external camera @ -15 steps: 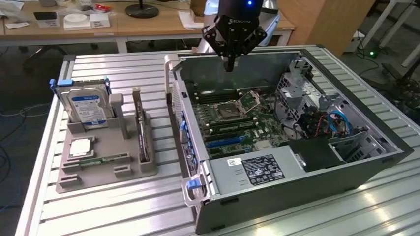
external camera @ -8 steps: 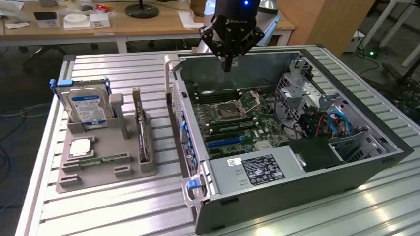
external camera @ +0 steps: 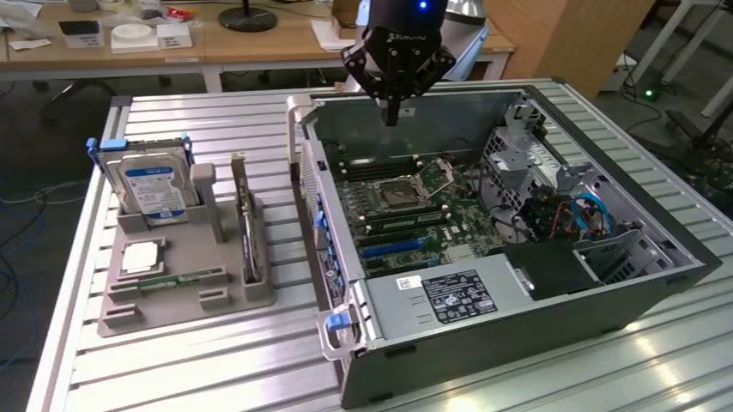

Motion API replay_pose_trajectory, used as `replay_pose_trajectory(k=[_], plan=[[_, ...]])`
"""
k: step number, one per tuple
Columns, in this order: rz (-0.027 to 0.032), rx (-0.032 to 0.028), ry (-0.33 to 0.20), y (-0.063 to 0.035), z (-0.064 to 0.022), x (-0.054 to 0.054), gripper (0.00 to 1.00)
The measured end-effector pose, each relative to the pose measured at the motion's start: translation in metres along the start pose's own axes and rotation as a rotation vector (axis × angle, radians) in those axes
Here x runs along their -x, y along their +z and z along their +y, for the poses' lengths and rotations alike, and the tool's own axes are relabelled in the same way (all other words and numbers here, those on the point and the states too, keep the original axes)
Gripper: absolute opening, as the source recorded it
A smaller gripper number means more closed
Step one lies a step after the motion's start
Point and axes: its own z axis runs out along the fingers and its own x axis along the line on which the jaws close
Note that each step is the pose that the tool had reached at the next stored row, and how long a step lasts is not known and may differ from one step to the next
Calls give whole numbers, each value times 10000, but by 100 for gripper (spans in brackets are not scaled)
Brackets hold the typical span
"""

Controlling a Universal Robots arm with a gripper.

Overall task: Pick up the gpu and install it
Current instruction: 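Reach for the gpu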

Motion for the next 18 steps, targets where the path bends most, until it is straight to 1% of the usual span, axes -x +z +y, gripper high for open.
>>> replay_pose_trajectory(k=[18], plan=[[1,0,0,-4,-11,-146,10]])
